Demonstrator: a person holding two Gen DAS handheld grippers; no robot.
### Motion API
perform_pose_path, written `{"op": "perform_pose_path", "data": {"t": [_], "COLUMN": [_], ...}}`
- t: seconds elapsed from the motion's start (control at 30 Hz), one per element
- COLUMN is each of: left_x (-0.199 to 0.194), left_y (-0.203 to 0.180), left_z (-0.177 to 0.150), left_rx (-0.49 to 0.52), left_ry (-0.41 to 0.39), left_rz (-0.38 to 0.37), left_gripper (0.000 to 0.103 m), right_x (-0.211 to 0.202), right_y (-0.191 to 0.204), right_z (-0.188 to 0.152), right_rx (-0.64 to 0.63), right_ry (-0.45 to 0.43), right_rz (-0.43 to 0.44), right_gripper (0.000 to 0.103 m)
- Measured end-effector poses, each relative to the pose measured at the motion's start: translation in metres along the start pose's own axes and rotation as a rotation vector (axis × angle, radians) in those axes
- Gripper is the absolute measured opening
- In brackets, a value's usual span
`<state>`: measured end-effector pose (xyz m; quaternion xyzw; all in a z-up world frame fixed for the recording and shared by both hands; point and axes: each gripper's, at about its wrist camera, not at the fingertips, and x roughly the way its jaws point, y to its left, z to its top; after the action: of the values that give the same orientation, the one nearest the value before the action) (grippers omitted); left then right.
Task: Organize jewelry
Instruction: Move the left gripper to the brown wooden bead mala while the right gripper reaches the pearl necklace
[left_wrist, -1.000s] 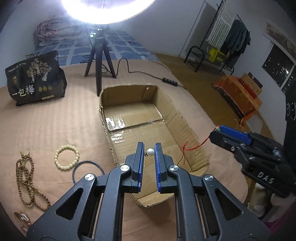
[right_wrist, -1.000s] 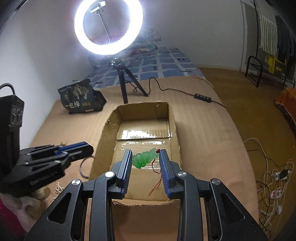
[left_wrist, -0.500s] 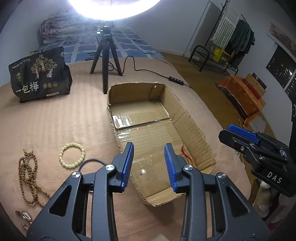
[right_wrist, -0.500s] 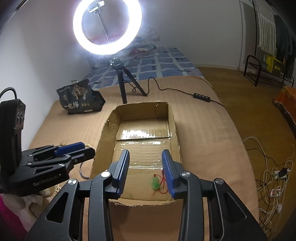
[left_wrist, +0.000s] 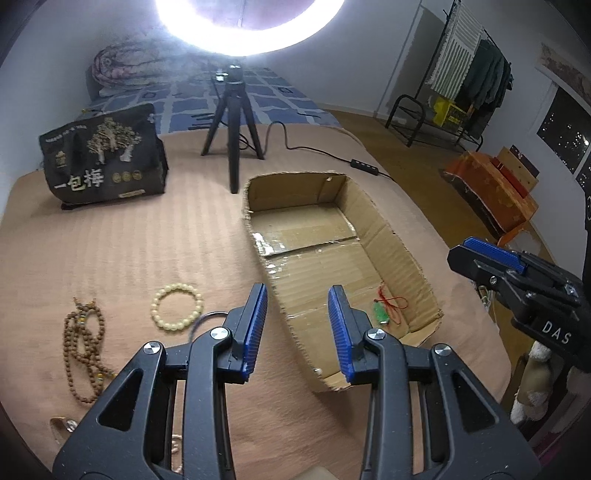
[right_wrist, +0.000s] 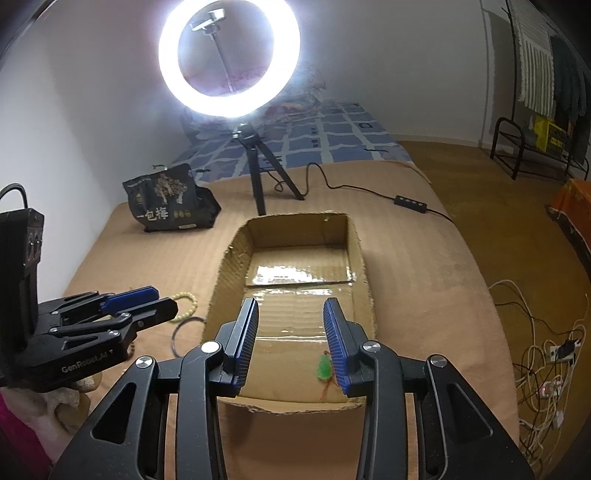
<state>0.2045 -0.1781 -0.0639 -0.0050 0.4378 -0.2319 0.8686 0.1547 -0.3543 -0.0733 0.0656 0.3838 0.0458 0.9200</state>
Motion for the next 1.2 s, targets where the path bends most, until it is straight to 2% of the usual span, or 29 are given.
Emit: {"op": "perform_pose_path", "data": {"t": [0.07, 0.1, 0.13, 0.2, 0.23, 0.57, 1.03, 1.17, 1.2], "left_x": [-0.005, -0.008, -0.011, -0.017, -0.02, -0.063, -0.08, -0.076, -0.075], "left_y": [0.006, 0.013, 0.019, 0.031, 0.035, 0.108, 0.187, 0.208, 0.213], "left_z": [-0.001, -0.002, -0.002, -0.002, -0.003, -0.01, -0.039, -0.043, -0.044], "left_rx": [0.003, -0.001, -0.008, -0.023, -0.027, -0.063, -0.169, -0.21, -0.224], "left_ry": [-0.005, -0.006, -0.005, -0.01, -0.014, -0.041, 0.044, 0.085, 0.091], "left_rz": [0.019, 0.032, 0.039, 0.055, 0.062, 0.22, 0.316, 0.337, 0.341], "left_gripper": [0.035, 0.04, 0.045, 0.06, 0.062, 0.062, 0.063, 0.063, 0.063], "right_x": [0.0, 0.0, 0.001, 0.002, 0.003, 0.018, 0.059, 0.069, 0.07], "right_y": [0.007, 0.009, 0.013, 0.022, 0.026, 0.085, 0.17, 0.19, 0.193], "right_z": [0.001, 0.001, 0.001, 0.001, 0.001, -0.005, -0.046, -0.062, -0.065], "right_rx": [-0.012, -0.016, -0.02, -0.031, -0.036, -0.105, -0.27, -0.326, -0.335], "right_ry": [-0.004, -0.005, -0.007, -0.008, -0.007, 0.023, 0.186, 0.237, 0.246], "right_rz": [0.006, 0.009, 0.012, 0.025, 0.03, 0.125, 0.234, 0.262, 0.268], "right_gripper": [0.039, 0.043, 0.044, 0.045, 0.045, 0.046, 0.046, 0.058, 0.058]}}
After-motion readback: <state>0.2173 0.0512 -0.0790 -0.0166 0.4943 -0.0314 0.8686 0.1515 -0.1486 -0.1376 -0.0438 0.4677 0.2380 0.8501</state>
